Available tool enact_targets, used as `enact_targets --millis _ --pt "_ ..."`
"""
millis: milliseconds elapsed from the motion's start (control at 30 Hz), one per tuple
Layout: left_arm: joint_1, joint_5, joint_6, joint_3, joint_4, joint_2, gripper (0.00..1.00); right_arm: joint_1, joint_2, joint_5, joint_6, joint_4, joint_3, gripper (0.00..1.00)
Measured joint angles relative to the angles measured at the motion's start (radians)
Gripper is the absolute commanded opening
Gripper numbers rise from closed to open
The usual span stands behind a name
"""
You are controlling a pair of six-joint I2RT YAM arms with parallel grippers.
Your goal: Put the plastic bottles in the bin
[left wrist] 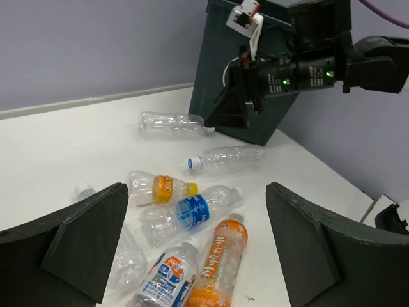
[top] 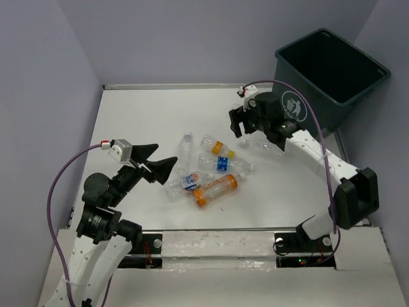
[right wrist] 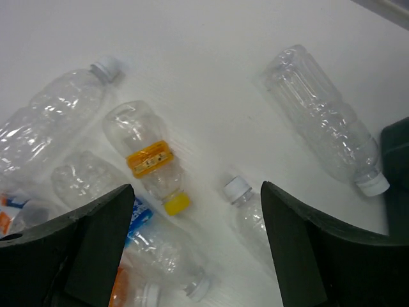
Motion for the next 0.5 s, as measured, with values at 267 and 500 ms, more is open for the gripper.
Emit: enact_targets --millis 267,500 --pt "0.005 0.011 0.004 0.0 -0.004 0.052 0.99 0.0 0.36 0.268 -0.196 -0.097 0.337 0.94" --pt "0.006 -0.02 0.003 0.0 -0.009 0.105 0.99 0.0 0.529 0.372 -0.327 -0.151 0.47 1.0"
